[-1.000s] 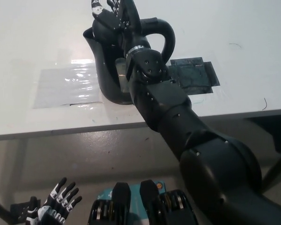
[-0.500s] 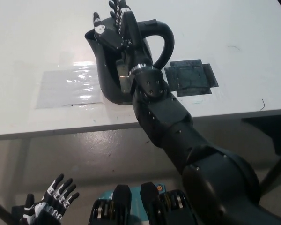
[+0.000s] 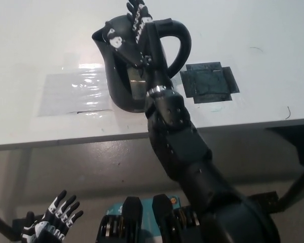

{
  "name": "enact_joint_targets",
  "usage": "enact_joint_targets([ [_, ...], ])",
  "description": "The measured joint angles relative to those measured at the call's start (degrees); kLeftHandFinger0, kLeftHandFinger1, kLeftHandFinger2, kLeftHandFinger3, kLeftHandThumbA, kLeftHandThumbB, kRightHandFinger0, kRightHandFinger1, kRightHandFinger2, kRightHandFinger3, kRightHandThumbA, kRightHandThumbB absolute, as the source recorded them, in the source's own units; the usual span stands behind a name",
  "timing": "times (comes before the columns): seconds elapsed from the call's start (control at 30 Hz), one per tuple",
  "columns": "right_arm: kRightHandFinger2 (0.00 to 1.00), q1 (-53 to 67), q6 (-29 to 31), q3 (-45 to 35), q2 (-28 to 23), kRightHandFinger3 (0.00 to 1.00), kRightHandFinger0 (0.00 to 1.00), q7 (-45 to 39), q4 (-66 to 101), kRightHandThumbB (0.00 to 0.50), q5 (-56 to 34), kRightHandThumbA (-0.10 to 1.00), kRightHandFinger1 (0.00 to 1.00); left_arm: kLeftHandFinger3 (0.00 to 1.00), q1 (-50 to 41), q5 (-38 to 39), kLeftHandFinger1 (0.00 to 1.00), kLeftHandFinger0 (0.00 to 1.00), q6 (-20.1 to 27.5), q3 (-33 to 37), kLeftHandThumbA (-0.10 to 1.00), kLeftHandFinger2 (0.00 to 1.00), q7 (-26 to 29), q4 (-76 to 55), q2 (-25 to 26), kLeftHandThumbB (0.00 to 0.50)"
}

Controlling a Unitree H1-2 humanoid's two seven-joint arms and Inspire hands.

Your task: The robot uses its right hand to push down on the lid of a kettle kept in the middle of the desk to close it

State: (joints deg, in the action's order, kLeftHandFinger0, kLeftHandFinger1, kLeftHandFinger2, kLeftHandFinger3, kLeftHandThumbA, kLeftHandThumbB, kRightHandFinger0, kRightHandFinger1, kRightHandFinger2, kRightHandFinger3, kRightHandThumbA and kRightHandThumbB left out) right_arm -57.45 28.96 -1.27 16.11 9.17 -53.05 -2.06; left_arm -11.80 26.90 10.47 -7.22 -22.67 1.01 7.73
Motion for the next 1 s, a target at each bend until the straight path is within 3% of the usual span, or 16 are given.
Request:
enact_joint_targets([
  [0.1, 1.0, 3.63, -1.07, 1.14, -0.05, 1.0, 1.0, -0.14, 6.43, 0.254, 0.59, 0.67, 1.0, 1.0, 0.03, -0.02, 1.0, 1.0, -0.05, 0.0, 1.0, 1.0, 0.01, 0.03, 0.0, 0.5],
  [0.17, 1.0, 6.14, -1.92, 1.92, -0.26, 1.0, 1.0, -0.31, 10.58, 0.291, 0.63, 0.72, 1.0, 1.0, 0.05, -0.05, 1.0, 1.0, -0.06, 0.0, 1.0, 1.0, 0.02, 0.05, 0.0, 0.5],
  [0.27, 1.0, 9.47, -3.31, 2.88, -0.83, 1.0, 1.0, -0.84, 16.6, 0.306, 0.6, 0.68, 1.0, 1.0, 0.03, -0.07, 1.0, 1.0, -0.11, 0.0, 1.0, 1.0, 0.02, 0.07, 0.0, 0.5],
  [0.4, 1.0, 13.89, -5.28, 3.98, -2.31, 1.0, 1.0, -1.39, 24.79, 0.283, 0.54, 0.61, 1.0, 1.0, -0.05, -0.1, 1.0, 1.0, -0.21, 0.0, 1.0, 1.0, 0.02, 0.08, 0.0, 0.497],
  [0.5, 1.0, 16.52, -6.49, 4.54, -3.88, 1.0, 1.0, -1.83, 30.26, 0.273, 0.53, 0.64, 1.0, 1.0, -0.08, -0.1, 1.0, 1.0, -0.27, -0.01, 1.0, 1.0, 0.02, 0.09, 0.0, 0.5],
  [0.83, 1.0, 30.59, -11.29, 6.05, -13.6, 1.0, 1.0, -3.53, 51.87, 0.244, 0.37, 0.56, 1.0, 1.0, -0.1, -0.09, 1.0, 1.0, -0.61, -0.15, 1.0, 1.0, 0.02, 0.45, 0.02, 0.5],
  [0.87, 1.0, 31.92, -11.77, 6.07, -14.5, 1.0, 1.0, -3.66, 53.59, 0.301, 0.37, 0.52, 1.0, 1.0, -0.12, -0.09, 1.0, 1.0, -0.63, -0.2, 1.0, 1.0, 0.02, 0.45, 0.02, 0.5],
  [0.93, 1.0, 35.5, -12.53, 6.08, -16.87, 1.0, 1.0, -3.99, 58.0, 0.306, 0.15, 0.5, 1.0, 1.0, -0.12, -0.08, 1.0, 1.0, -0.64, -0.37, 1.0, 1.0, 0.02, 0.46, 0.02, 0.5],
  [0.97, 1.0, 36.7, -13.0, 6.08, -17.65, 1.0, 1.0, -4.12, 59.55, 0.359, 0.09, 0.38, 1.0, 1.0, -0.12, -0.08, 1.0, 1.0, -0.64, -0.48, 1.0, 1.0, 0.02, 0.48, 0.02, 0.5],
  [1.0, 1.0, 38.58, -13.63, 6.12, -18.8, 1.0, 1.0, -4.35, 61.79, 0.366, -0.13, 0.32, 1.0, 1.0, -0.11, -0.07, 1.0, 1.0, -0.65, -0.65, 1.0, 1.0, 0.03, 0.49, 0.03, 0.5],
])
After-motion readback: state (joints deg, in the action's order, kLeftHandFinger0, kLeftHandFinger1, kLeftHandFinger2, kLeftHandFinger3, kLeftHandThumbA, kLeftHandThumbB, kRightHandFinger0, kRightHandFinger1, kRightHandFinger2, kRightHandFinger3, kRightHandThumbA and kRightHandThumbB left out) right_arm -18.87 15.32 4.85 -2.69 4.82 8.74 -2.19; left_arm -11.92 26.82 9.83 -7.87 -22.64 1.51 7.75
